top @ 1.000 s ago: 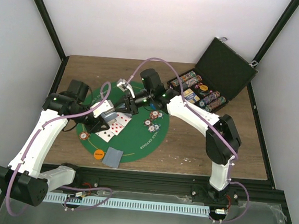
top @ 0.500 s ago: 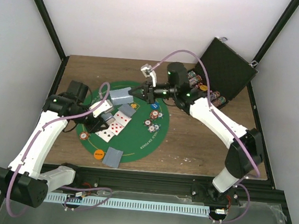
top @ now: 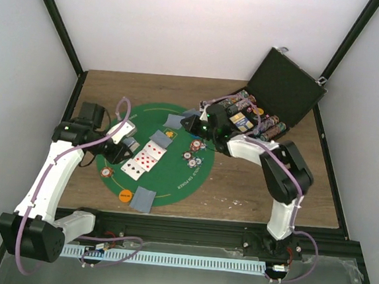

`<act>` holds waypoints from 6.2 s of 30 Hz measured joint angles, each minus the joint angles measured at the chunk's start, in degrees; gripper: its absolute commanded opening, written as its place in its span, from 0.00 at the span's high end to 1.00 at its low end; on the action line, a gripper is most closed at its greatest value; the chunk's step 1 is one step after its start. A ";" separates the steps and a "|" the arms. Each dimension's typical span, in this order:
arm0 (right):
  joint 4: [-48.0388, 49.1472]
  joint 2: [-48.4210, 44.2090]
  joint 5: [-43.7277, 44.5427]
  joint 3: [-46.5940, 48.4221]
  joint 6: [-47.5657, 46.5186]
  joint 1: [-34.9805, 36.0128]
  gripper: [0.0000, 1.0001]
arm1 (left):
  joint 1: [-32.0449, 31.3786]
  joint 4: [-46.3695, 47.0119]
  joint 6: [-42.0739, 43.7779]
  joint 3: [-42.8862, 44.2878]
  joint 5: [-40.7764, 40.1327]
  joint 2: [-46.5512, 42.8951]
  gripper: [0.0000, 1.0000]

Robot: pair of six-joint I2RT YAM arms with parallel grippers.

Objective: Distribute texas hold em gaming equipment

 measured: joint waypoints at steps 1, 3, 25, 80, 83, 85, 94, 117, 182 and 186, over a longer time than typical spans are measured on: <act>0.04 2.05 1.40 1.11 0.61 0.09 0.99 | 0.04 0.20 -0.09 -0.28 0.00 0.00 0.68; 0.09 6.27 3.54 3.80 1.77 0.17 0.99 | 0.04 0.50 -0.31 -0.70 0.02 0.02 0.68; -5.25 20.24 7.15 15.89 4.20 1.66 0.79 | 0.09 1.09 -0.46 -0.90 0.17 0.96 0.68; -24.50 -22.21 0.74 -1.25 -31.36 -13.62 0.38 | -43.98 15.26 -0.07 -2.01 -2.99 26.62 0.71; -25.55 -23.37 1.44 -1.44 -31.93 -13.64 0.38 | -44.94 19.15 -0.04 -2.01 -4.61 30.71 0.67; -26.12 -24.37 1.92 -1.44 -32.28 -13.64 0.37 | -45.13 21.33 0.20 -1.99 -5.11 32.96 0.64; -27.21 -26.91 3.48 -2.40 -34.07 -13.64 0.36 | -45.16 26.80 1.79 -1.99 -9.60 38.56 0.44; -29.16 -28.50 4.98 -2.56 -37.09 -16.44 0.15 | -42.77 16.90 8.17 8.02 -6.40 27.67 0.00; 52.89 -17.05 3.93 -51.43 -47.60 -39.65 0.00 | 5.16 133.50 -25.31 -48.43 -19.93 25.27 0.00; 52.81 -17.05 4.04 -51.43 -47.60 -39.65 0.00 | 5.16 133.20 -25.44 -48.15 -20.68 25.27 0.00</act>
